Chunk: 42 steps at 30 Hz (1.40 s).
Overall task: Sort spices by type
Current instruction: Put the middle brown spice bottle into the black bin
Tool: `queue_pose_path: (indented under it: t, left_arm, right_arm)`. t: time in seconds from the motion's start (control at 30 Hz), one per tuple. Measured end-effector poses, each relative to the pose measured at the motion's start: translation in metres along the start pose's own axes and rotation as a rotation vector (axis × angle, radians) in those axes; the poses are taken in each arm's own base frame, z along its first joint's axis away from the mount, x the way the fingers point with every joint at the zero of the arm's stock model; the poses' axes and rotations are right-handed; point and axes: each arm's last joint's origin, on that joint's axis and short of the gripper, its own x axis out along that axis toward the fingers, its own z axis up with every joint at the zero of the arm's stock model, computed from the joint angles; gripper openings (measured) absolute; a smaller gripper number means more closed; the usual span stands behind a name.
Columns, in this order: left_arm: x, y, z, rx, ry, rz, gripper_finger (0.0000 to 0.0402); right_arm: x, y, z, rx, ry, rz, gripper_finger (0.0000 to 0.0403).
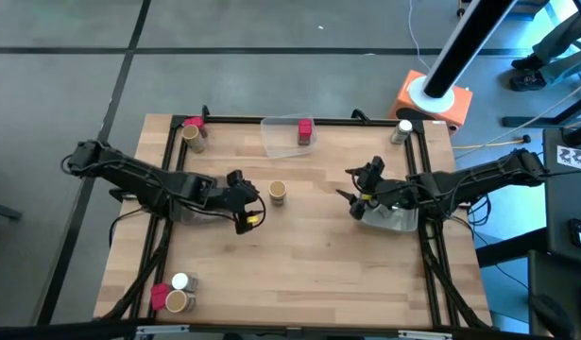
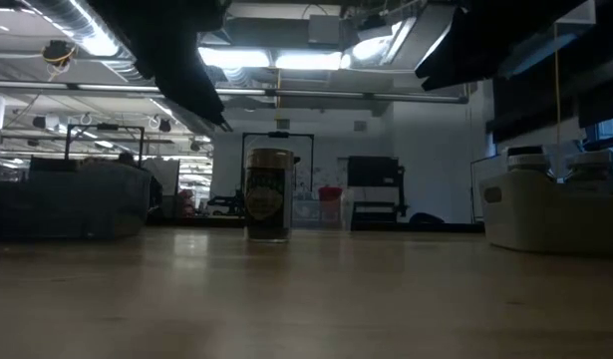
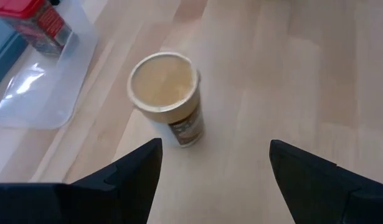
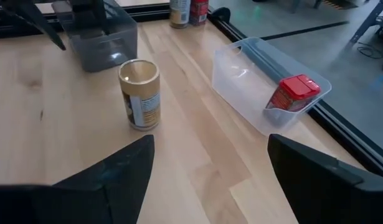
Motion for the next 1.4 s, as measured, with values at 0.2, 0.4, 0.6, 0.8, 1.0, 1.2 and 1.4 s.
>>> queue_pose_path:
  t: [0.2,0.4,0.6,0.8,1.0,1.2,1.4]
  left_arm:
    - [0.002,0.005,0.004,-0.064,-0.022,0.012,0.028]
    - [0.002,0.005,0.005,-0.047,-0.036,0.01,0.0281]
    - [0.004,0.011,0.008,-0.069,-0.04,0.03,0.0281]
    - [0.006,0.017,0.012,-0.092,-0.044,0.001,0.0285]
    - [0.011,0.023,0.015,-0.102,-0.04,-0.017,0.0344]
    - [0.017,0.029,0.024,-0.102,-0.106,-0.03,0.0396]
    - [0.035,0.038,0.027,-0.101,-0.106,-0.037,0.0397]
  right_arm:
    - [0.0,0.0,0.0,-0.015,-0.003,-0.012,0.0314]
    - [0.006,0.003,-0.004,-0.041,0.022,-0.019,0.0314]
    - [0.019,0.011,-0.012,-0.101,0.082,-0.024,0.0314]
    - [0.031,0.017,-0.02,-0.159,0.124,-0.034,0.0314]
    - [0.038,0.02,-0.025,-0.16,0.151,-0.042,0.0314]
    - [0.038,0.02,-0.025,-0.158,0.15,-0.042,0.0314]
    - [0.038,0.021,-0.025,-0.157,0.154,-0.021,0.0314]
